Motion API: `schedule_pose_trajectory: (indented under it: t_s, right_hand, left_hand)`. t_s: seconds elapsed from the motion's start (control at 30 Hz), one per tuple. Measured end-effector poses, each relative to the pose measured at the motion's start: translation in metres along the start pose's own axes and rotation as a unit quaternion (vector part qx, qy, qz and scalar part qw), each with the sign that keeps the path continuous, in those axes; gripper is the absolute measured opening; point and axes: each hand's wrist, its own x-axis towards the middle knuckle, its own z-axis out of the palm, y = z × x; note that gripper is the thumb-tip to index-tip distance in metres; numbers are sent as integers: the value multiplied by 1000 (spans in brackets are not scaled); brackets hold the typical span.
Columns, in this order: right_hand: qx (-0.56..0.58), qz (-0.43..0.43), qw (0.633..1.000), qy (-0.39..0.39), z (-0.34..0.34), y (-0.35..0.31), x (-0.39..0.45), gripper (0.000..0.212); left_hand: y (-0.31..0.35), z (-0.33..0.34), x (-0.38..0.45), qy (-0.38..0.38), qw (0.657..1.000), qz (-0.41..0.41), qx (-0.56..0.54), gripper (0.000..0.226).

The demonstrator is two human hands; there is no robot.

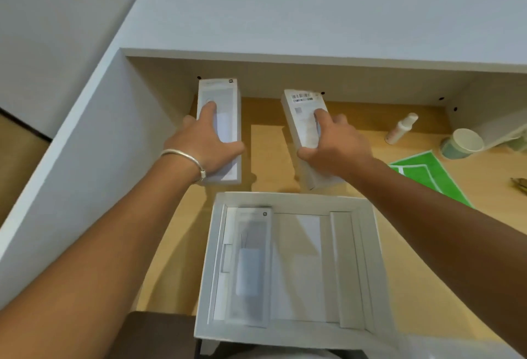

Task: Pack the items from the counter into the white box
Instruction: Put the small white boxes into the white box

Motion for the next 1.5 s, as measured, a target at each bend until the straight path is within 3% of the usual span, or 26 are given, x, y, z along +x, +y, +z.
schedule_pose_trajectory:
  t_s: [0.2,0.53,0.87,1.27,1.5]
  right_hand:
    - [17,-46,997,53,-40,15,-61,86]
    - [33,-85,996,5,-25,40,-138,87]
    - [18,-95,993,-74,7,47,-177,89]
    - [-13,-76,994,-83,18,18,-209,85]
    - [-31,-44,994,-99,25,10,-213,84]
  left_hand:
    - [11,-13,-94,-34,998,44,-36,88]
    - [10,56,-196,-99,994,-19,37,97]
    - [6,81,-194,-103,990,-49,85,92]
    - [-16,104,-181,-120,990,-18,73,100]
    - [-21,103,-180,-88,988,22,128,78]
